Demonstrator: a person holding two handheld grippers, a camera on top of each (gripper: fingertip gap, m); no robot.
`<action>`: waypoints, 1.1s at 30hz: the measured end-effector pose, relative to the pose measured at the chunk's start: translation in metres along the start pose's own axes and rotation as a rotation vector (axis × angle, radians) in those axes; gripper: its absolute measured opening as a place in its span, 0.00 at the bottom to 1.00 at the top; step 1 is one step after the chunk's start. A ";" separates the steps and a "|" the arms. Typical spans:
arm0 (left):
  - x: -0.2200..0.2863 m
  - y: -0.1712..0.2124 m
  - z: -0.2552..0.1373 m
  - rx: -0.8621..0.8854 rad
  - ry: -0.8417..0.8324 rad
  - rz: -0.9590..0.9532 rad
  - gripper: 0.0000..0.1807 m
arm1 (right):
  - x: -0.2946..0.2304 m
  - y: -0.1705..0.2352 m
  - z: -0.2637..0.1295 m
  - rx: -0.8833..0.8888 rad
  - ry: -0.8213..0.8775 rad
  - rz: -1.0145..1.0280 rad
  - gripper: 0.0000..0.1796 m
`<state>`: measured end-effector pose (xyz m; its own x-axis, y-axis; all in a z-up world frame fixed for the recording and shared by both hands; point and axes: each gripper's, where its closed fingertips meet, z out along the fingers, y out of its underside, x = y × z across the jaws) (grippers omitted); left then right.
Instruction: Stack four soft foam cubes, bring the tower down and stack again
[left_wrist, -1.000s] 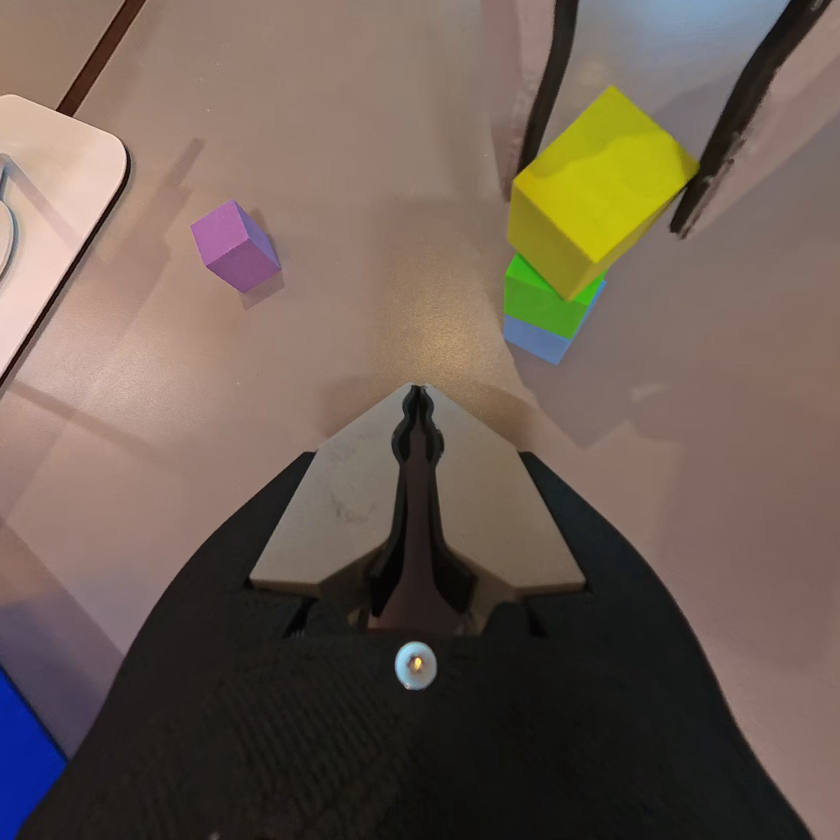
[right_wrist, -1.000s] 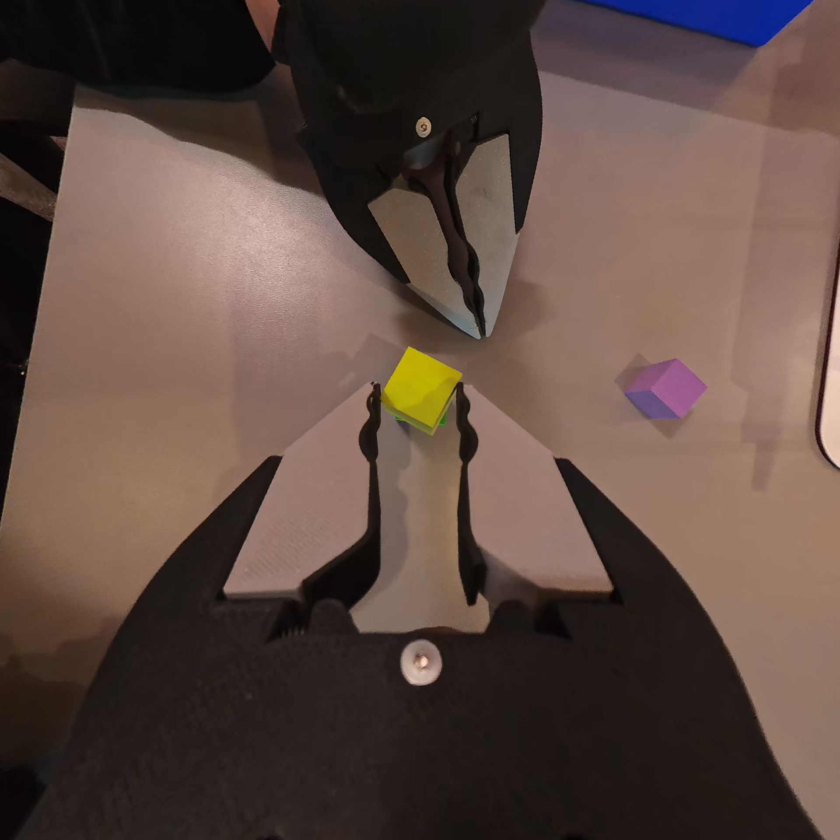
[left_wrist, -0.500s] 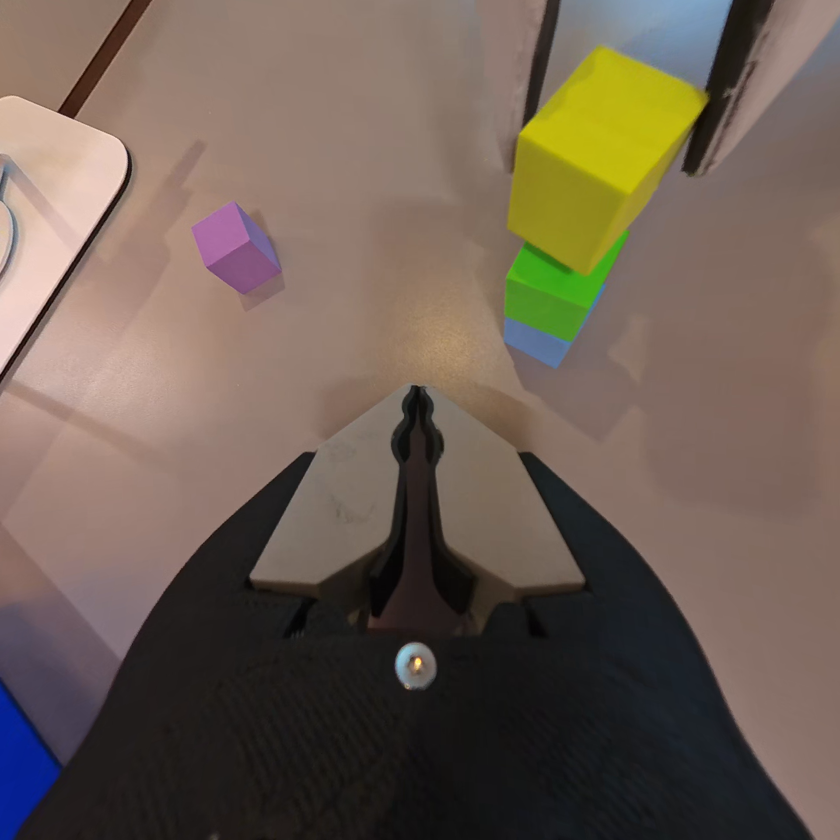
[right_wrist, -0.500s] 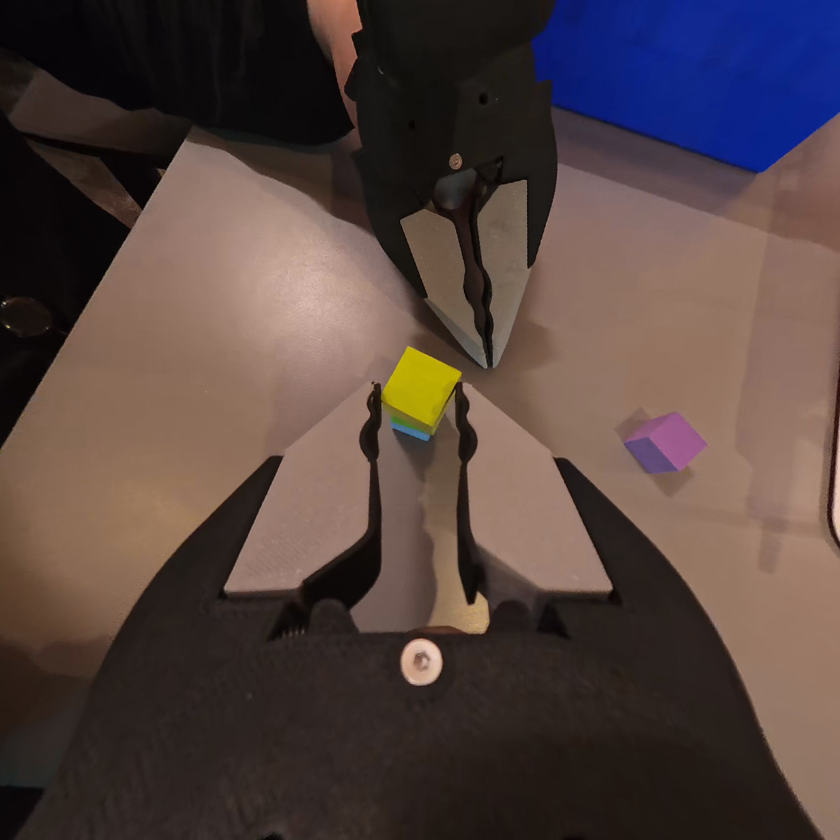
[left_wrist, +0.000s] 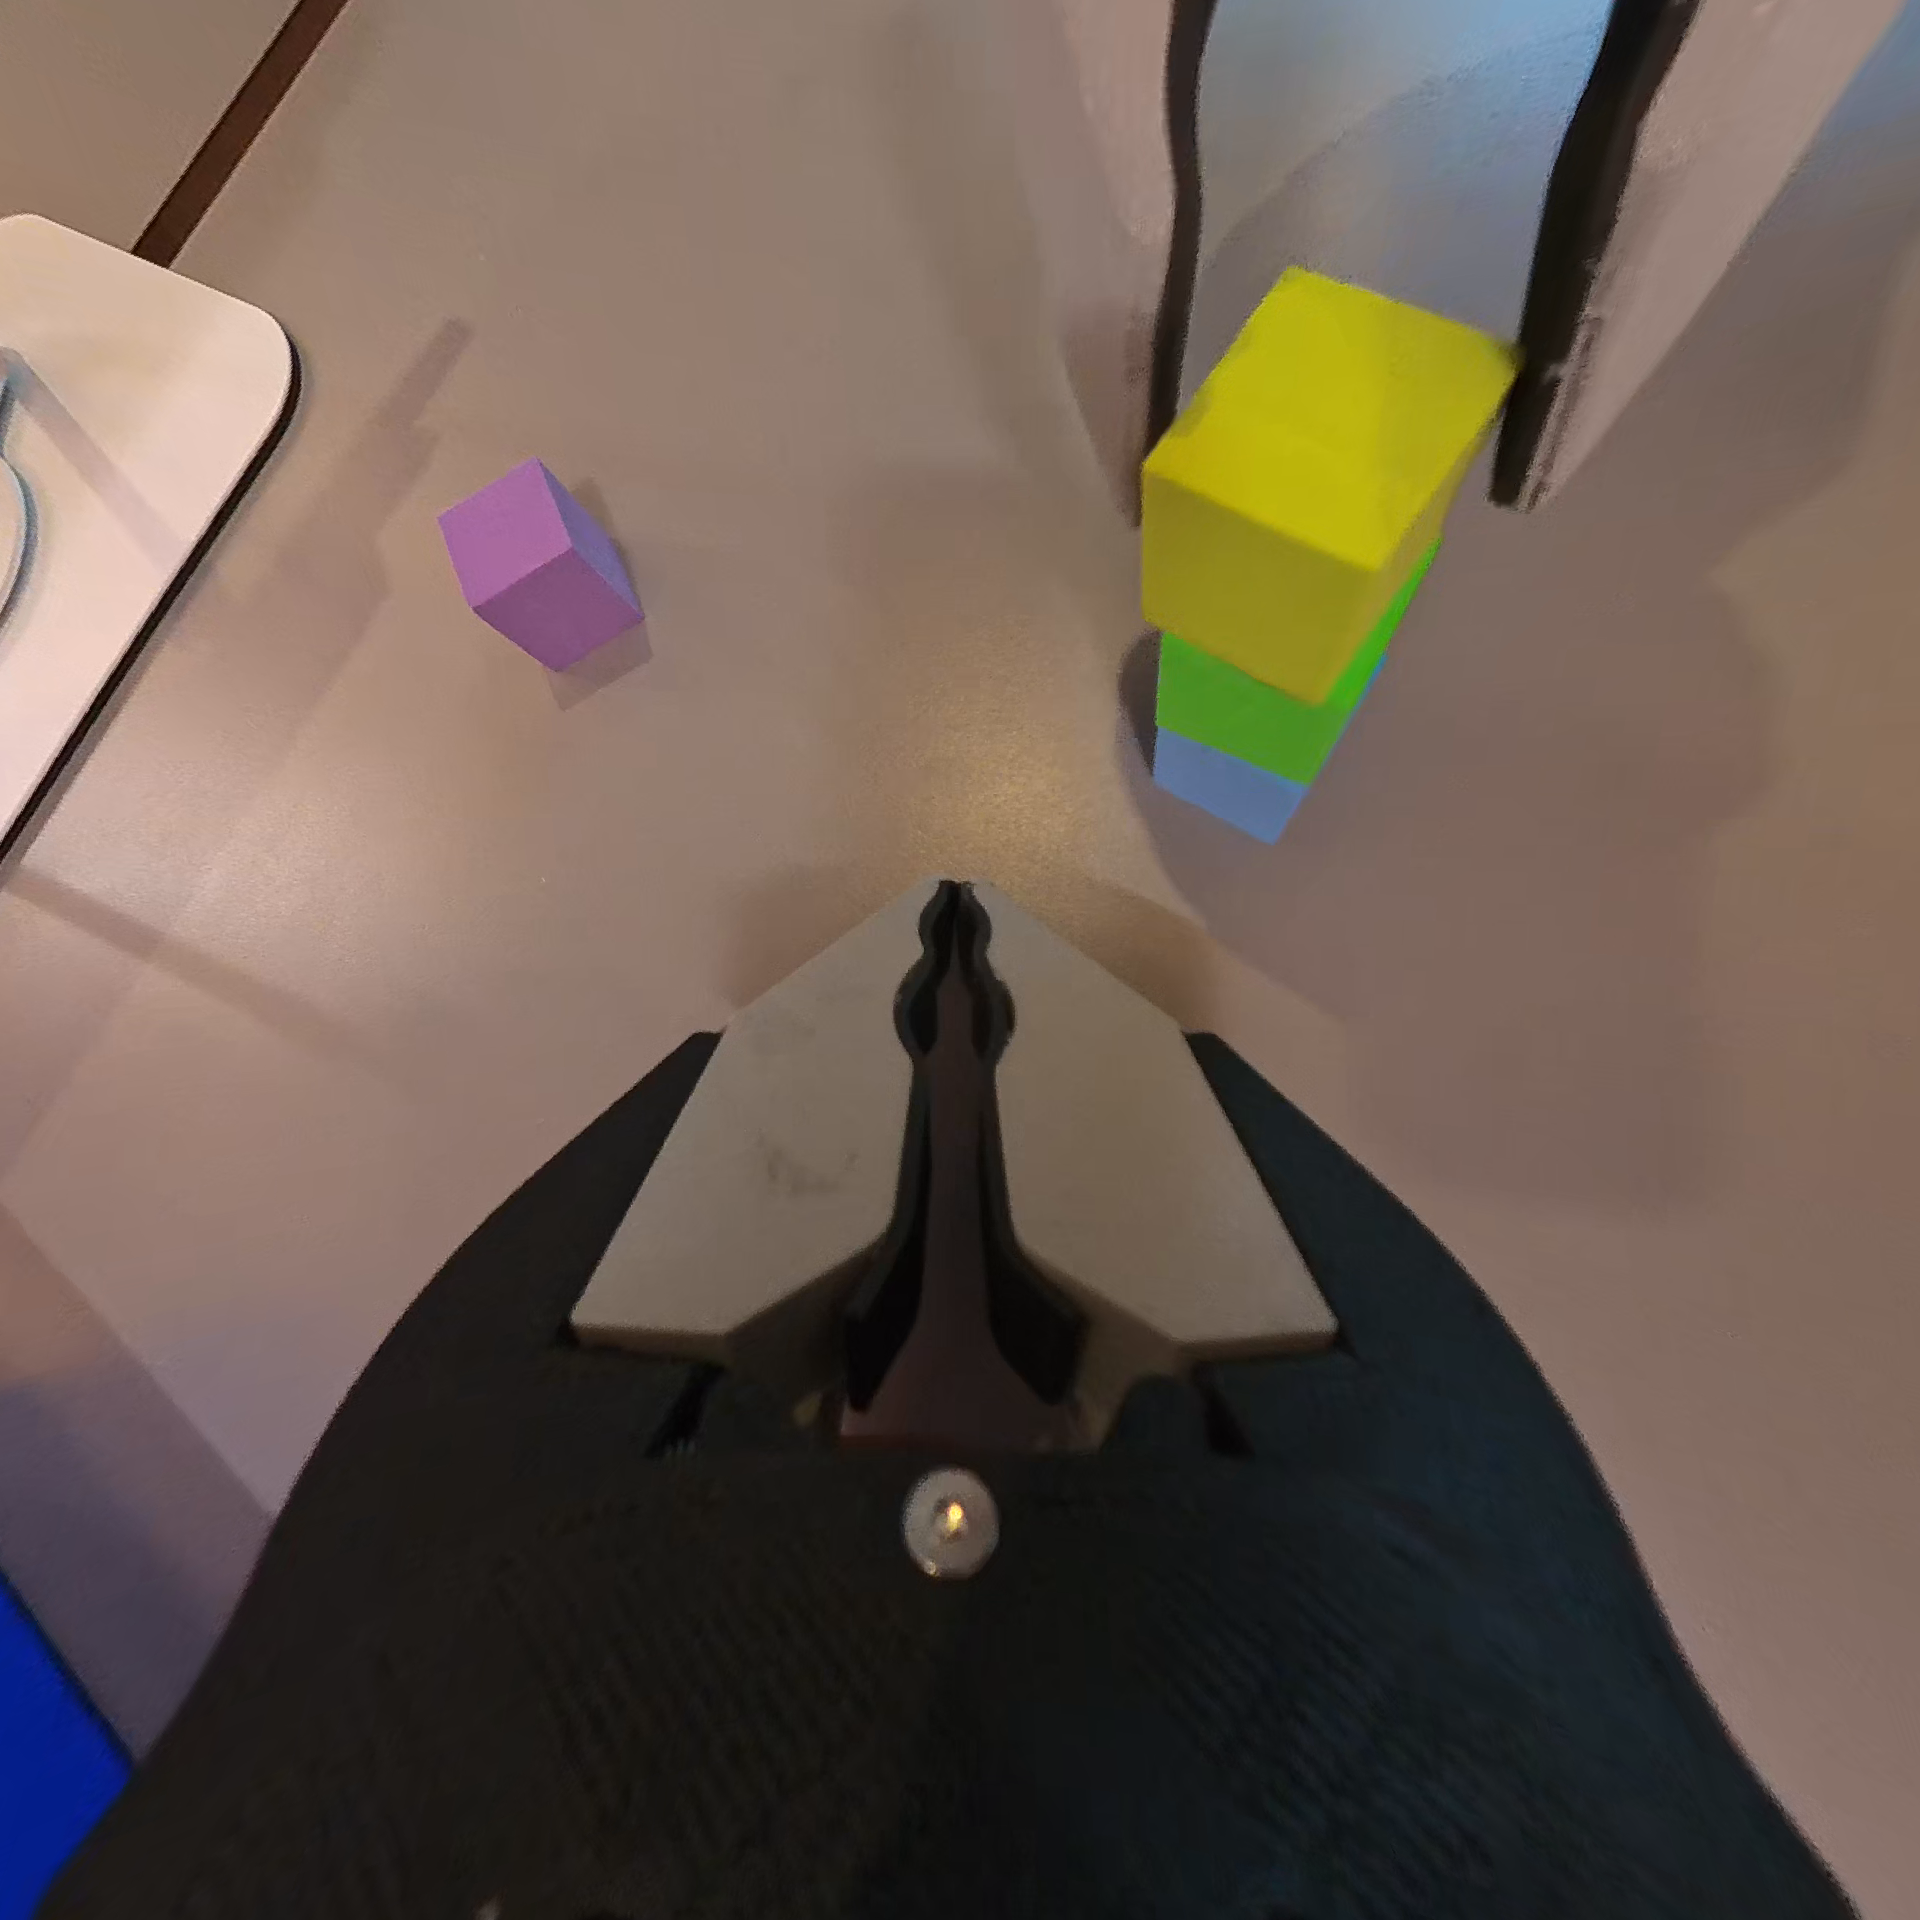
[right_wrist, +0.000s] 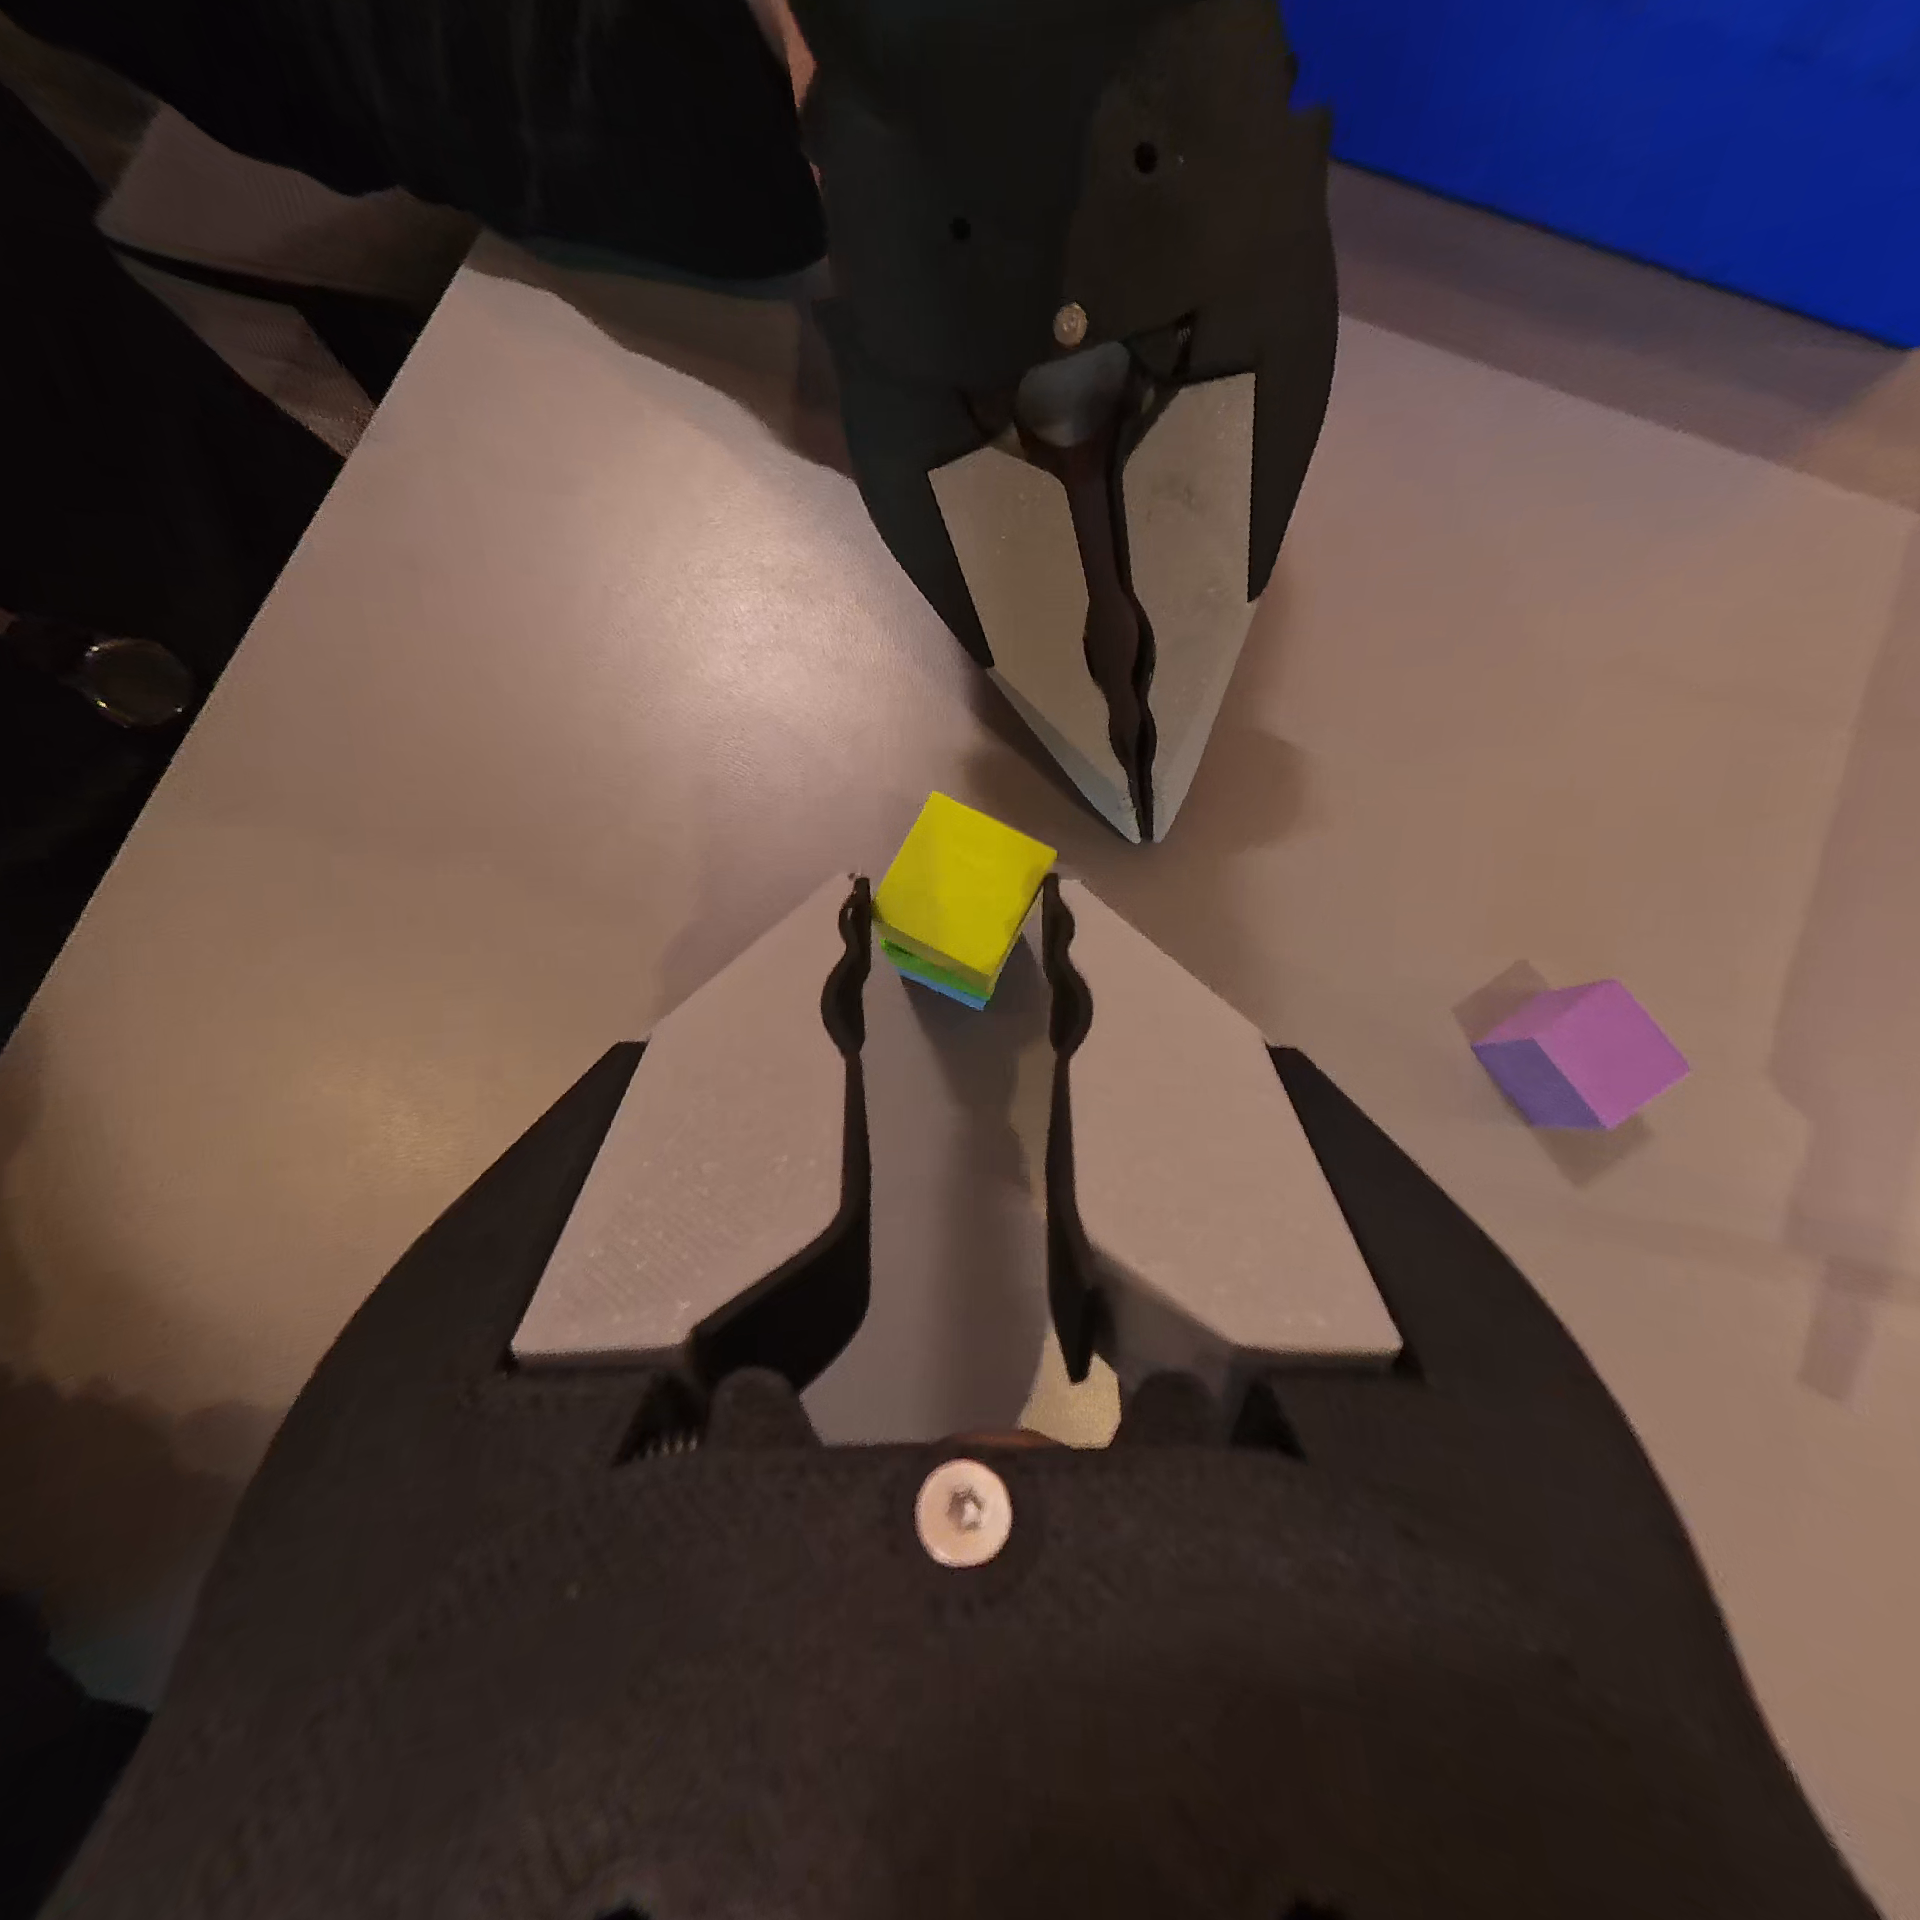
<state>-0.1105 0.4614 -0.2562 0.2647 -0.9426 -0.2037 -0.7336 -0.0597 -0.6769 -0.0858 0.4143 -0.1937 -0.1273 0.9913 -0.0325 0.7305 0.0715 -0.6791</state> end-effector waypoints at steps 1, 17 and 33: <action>0.000 0.000 0.000 0.000 0.000 -0.001 0.00 | -0.001 0.001 0.001 0.001 -0.009 0.012 0.17; 0.000 0.000 0.000 -0.001 0.001 -0.007 0.00 | 0.129 0.019 -0.027 0.196 0.571 0.517 0.34; 0.000 0.000 0.000 -0.004 -0.004 0.002 0.00 | 0.118 0.010 -0.026 0.105 0.548 0.497 0.14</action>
<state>-0.1107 0.4612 -0.2563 0.2657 -0.9413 -0.2084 -0.7366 -0.0587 -0.6738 -0.0762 0.5351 -0.1858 0.5743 0.8186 -0.0022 0.5434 -0.3832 -0.7469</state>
